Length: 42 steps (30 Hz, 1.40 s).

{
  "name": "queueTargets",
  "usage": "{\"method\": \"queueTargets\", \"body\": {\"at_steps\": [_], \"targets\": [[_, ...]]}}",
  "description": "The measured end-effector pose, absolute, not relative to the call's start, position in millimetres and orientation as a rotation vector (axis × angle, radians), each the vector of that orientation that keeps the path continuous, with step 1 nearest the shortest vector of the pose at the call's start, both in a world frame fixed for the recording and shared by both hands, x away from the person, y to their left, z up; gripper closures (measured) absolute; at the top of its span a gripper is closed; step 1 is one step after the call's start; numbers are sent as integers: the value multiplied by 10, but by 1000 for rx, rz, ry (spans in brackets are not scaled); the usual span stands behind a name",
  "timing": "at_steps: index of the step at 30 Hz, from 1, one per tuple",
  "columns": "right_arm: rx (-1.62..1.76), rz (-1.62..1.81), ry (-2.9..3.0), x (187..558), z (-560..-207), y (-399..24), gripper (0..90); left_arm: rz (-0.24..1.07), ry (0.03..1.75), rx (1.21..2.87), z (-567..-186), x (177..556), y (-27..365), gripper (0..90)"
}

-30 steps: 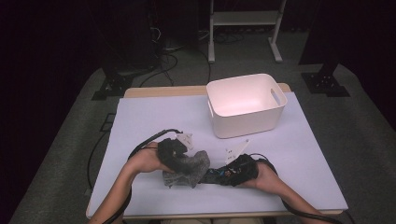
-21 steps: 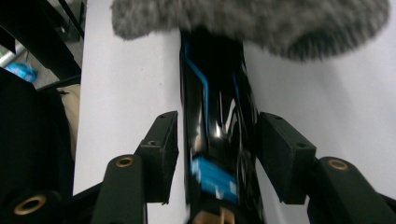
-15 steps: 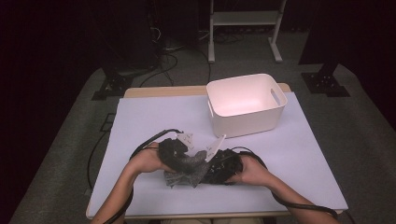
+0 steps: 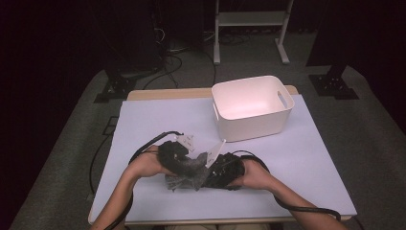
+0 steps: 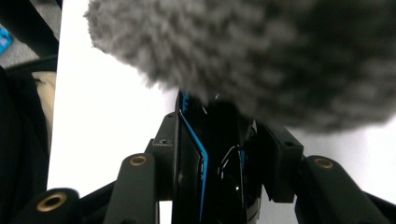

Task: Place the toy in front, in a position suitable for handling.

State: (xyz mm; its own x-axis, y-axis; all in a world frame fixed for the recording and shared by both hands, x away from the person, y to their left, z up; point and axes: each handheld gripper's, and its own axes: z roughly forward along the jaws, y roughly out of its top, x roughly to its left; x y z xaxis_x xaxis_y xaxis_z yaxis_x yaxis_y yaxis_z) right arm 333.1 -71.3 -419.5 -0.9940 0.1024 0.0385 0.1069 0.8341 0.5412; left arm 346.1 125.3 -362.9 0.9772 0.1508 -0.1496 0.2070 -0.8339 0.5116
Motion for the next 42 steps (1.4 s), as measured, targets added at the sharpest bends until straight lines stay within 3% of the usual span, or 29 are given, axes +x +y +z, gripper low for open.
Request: {"method": "queueTargets", "body": {"at_steps": [17, 21, 32, 42], "targets": [[-234, -1060, -2951, 3328, -4134, -887, 553, -149, 353, 2532, -3683, 3515, 1533, 661], [-238, -1123, -2936, 3340, -4120, -923, 554, -181, 312, 2498, -3661, 3498, 1456, 667], [-250, -1335, -2867, 3362, -4017, -937, 553, -91, 281, 2508, -3378, 3470, 1368, 686], [-289, -1379, -2837, 3306, -4238, -1111, 553, -126, 252, 2548, -3531, 3484, 1152, 684]]}}
